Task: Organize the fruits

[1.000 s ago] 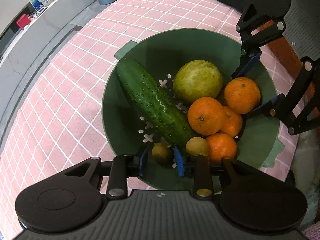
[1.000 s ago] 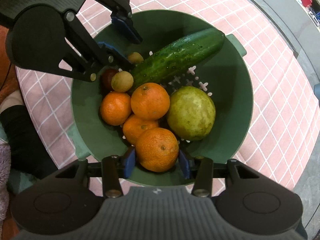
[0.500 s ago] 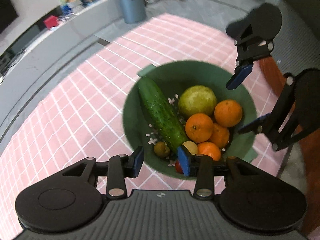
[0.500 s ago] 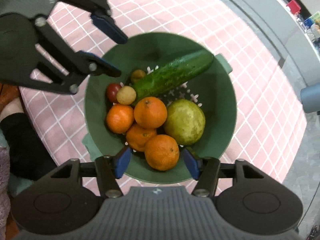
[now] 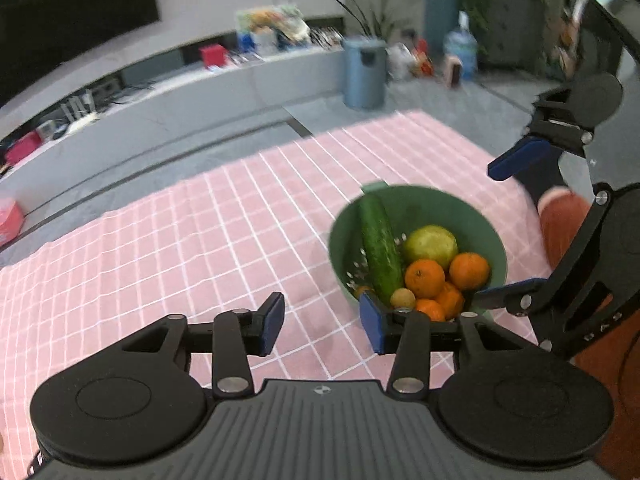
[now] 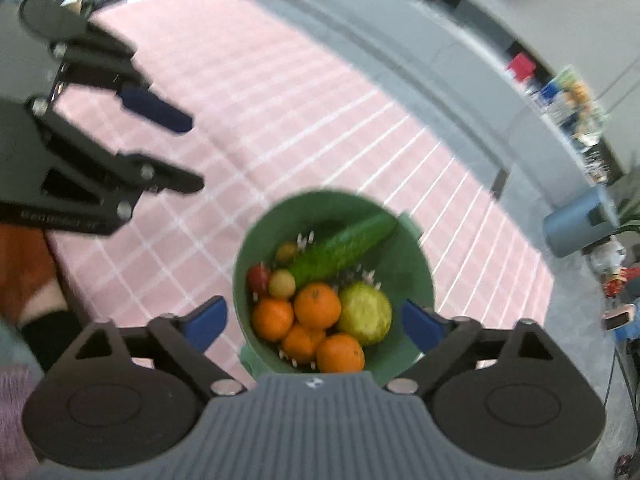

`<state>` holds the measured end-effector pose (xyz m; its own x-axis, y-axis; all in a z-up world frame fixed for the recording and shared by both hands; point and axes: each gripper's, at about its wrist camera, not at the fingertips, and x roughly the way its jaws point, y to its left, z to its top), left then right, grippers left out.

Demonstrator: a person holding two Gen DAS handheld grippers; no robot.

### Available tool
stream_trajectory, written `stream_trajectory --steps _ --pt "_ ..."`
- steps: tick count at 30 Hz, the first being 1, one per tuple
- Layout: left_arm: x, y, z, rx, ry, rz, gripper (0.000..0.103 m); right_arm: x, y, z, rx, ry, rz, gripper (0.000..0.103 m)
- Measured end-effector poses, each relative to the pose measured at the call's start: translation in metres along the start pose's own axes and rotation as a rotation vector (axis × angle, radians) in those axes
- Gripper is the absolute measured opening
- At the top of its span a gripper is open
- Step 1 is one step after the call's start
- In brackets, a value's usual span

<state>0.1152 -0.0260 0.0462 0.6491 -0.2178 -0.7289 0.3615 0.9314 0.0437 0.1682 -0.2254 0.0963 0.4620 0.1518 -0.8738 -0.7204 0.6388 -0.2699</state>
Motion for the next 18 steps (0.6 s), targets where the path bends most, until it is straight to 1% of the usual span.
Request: stream_trajectory --steps 3,5,6,8,11,12,14,18 --pt "-0.021 0.001 -0.013 -0.052 -0.060 0.028 0.058 -0.018 0.012 0.000 0.046 -0.072 -0.040 0.094" --pt "-0.030 0.001 -0.022 -0.093 -0.098 0.049 0.068 -0.026 0.017 -0.003 0.083 -0.123 -0.068 0.095" --pt "-0.036 0.002 -0.027 -0.113 -0.114 0.064 0.070 -0.032 0.021 -0.005 0.104 -0.153 -0.083 0.095" --pt "-0.047 0.005 -0.036 -0.147 -0.158 0.104 0.079 -0.042 0.030 -0.008 0.140 -0.209 -0.117 0.096" --pt "-0.064 0.007 -0.047 -0.172 -0.227 0.167 0.090 -0.053 0.045 -0.018 0.200 -0.314 -0.182 0.098" --pt "-0.069 0.007 -0.051 -0.178 -0.249 0.194 0.091 -0.057 0.051 -0.023 0.225 -0.358 -0.203 0.098" --pt "-0.076 0.008 -0.059 -0.187 -0.281 0.238 0.093 -0.060 0.063 -0.030 0.262 -0.417 -0.242 0.098" --pt "-0.082 0.009 -0.069 -0.216 -0.313 0.278 0.093 -0.061 0.089 -0.046 0.357 -0.518 -0.311 0.098"
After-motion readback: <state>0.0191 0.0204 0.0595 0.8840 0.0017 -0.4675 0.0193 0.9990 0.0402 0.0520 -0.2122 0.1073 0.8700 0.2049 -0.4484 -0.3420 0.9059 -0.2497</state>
